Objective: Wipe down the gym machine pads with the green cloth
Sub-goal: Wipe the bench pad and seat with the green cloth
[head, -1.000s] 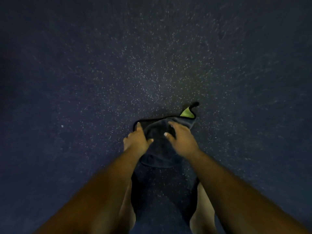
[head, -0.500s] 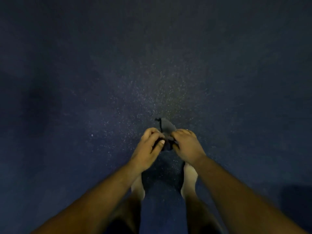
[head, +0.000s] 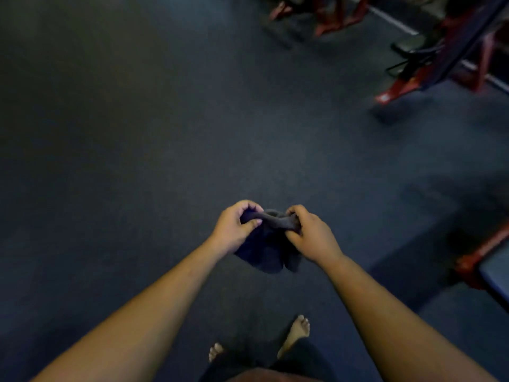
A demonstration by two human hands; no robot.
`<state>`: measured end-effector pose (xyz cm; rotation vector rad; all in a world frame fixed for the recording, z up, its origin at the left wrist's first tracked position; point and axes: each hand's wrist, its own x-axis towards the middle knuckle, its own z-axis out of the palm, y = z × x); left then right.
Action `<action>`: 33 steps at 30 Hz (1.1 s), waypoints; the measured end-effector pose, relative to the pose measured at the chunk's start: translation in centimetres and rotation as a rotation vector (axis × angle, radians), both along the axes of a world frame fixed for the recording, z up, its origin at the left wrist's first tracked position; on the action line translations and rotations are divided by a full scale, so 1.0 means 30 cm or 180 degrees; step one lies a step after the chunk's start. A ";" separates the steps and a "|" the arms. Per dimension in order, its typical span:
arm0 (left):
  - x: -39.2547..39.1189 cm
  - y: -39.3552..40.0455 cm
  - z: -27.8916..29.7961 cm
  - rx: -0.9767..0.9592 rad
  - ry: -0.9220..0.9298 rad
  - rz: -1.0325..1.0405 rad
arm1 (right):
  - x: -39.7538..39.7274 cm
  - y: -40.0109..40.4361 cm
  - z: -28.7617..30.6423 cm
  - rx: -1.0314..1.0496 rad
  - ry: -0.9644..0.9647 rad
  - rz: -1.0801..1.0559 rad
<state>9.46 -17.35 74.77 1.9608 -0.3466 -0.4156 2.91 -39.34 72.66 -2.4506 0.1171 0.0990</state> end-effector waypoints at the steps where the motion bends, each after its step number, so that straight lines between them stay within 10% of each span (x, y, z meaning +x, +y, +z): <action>1: 0.012 -0.076 0.067 0.0097 -0.0250 -0.0266 | -0.014 -0.074 0.058 0.0211 -0.0012 0.0032; 5: 0.043 -0.317 0.242 0.0310 -0.1139 -0.1245 | -0.006 -0.251 0.211 0.1229 0.0008 0.0108; 10: 0.005 -0.640 0.358 -0.0048 -0.2374 -0.1103 | 0.008 -0.477 0.316 0.0406 -0.0279 -0.0064; 15: 0.049 -0.818 0.270 -0.0157 -0.0941 -0.0664 | -0.048 -0.655 0.381 0.1265 -0.1174 -0.1305; 24: 0.166 -1.263 0.316 0.0078 -0.1120 -0.2449 | -0.177 -0.957 0.461 0.2017 -0.1359 -0.1554; 30: 0.255 -1.526 0.350 -0.0502 -0.0812 -0.2717 | -0.192 -1.150 0.465 0.1380 -0.1374 -0.2042; 33: 0.346 -1.651 0.379 -0.0737 -0.0506 -0.2390 | -0.194 -1.272 0.473 -0.0318 -0.0943 -0.2450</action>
